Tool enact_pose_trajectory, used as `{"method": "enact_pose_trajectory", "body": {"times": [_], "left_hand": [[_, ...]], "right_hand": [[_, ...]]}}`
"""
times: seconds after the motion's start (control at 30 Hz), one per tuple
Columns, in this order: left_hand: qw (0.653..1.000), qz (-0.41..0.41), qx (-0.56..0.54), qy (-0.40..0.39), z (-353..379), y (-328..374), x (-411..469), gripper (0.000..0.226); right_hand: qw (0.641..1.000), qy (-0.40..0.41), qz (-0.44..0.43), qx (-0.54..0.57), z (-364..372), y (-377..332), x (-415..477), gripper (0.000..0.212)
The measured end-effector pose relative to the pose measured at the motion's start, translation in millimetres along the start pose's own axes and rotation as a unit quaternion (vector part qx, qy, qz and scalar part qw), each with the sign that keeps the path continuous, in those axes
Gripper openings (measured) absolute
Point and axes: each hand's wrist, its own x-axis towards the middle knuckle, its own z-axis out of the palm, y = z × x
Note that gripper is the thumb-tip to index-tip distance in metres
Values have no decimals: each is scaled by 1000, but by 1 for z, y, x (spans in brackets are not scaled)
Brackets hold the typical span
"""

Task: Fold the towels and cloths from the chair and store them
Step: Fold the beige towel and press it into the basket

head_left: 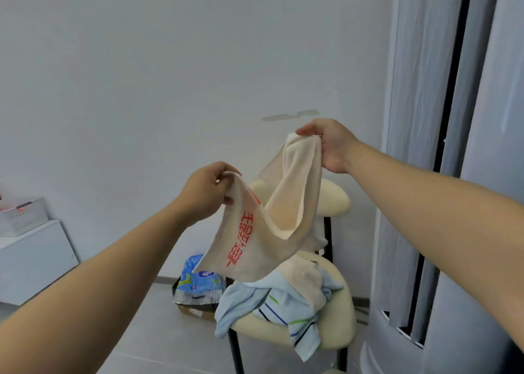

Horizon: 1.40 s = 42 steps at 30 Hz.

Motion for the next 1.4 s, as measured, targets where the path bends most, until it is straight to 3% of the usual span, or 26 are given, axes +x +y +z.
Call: {"method": "enact_pose_trajectory", "body": {"times": [0.13,0.33,0.43,0.6,0.9,1.0,1.1,1.13,1.23,1.3,1.33,1.4], "left_hand": [[1000,26,6,-10,10,12,4,29],[981,-64,-172,-65,31,6,9,18],[980,-90,-156,-85,44,-3,12,16],[985,-122,-96,-73,49,-13,16,18],[995,-89,-32,-22,19,-12,40,16],[999,-41,12,7,5,1,48,16],[995,32,86,48,-11,21,58,18],[992,49,105,58,-17,28,61,19],[986,68,129,81,-35,46,71,23],[984,64,132,96,-45,52,74,27],[983,63,142,100,-49,55,75,28],[979,57,167,104,-54,56,72,32]], "right_hand": [[989,-19,-53,-137,12,6,5,27],[980,-78,-93,-158,31,7,8,26],[975,-81,-110,-172,33,10,13,27],[965,-27,-147,-216,19,8,18,30],[920,99,-194,-325,-26,2,25,46],[872,114,-205,-429,-41,1,27,48],[747,80,-224,-621,-55,5,25,49],[716,60,-216,-662,-59,8,22,53],[668,-17,-142,-731,-65,21,8,61],[587,-90,-89,-800,-64,27,-2,58],[567,-117,-57,-813,-61,28,-9,50],[596,-121,-15,-794,-58,28,-19,37]]}}
